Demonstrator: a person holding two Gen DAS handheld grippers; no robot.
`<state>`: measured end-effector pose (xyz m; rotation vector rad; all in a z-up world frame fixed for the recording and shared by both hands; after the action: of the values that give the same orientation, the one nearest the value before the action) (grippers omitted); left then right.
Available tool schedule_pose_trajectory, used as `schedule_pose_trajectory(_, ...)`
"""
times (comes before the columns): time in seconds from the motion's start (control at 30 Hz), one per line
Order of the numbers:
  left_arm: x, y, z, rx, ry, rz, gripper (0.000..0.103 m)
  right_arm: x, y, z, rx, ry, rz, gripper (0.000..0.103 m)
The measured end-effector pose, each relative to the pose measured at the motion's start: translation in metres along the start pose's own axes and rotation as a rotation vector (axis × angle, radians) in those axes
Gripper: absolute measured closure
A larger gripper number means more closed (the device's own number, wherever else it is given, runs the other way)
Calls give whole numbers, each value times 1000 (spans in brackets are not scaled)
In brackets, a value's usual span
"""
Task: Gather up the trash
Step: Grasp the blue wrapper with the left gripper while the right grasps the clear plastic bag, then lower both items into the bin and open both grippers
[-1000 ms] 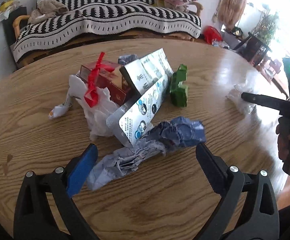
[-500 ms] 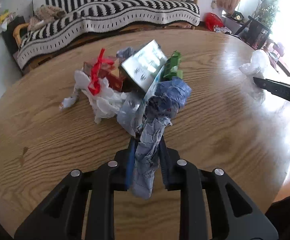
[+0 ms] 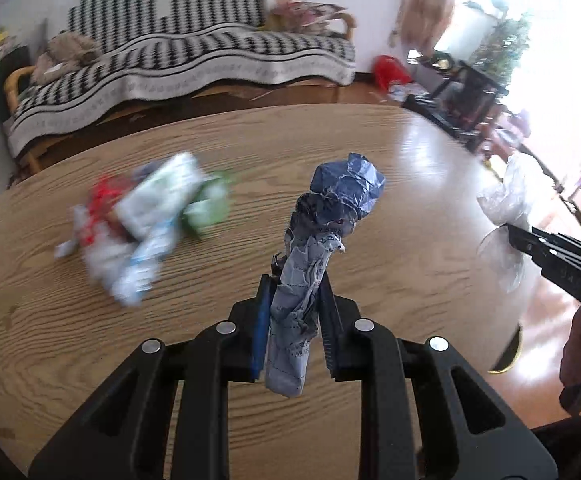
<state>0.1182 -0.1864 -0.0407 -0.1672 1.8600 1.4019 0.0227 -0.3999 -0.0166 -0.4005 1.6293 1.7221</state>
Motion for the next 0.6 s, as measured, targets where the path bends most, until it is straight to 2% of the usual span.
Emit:
schedule_pose_trajectory(0.13,-10,-9,-74,77,-54,-23,81,7,34,-62,56,-69,-31,83)
schedule_pose_trajectory(0.3,-10,-23,-167,188,-141,-18,81,31,70,-160,146,-180,-33,83)
schedule_pose_trajectory(0.43,2,-34,-242,279,-229,-1,81,54,86,-219,189,-251,-16,83)
schedule_pose_trajectory(0.6,23,-49,-312,364,-326,32,81,90,95,-280,222,-331,34,83)
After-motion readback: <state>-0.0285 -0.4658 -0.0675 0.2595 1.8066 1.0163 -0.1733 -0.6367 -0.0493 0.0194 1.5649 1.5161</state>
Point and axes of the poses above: each gripper's, at about its wrist camera, not at the fingertips, and y roughly against the way its jaws point, z to its left, x to its underside, the point moved 7 cm from there along -y, roughly the way its jaws point, and after that the axes turned 4 degrees about -y, right-handed, at the moved point
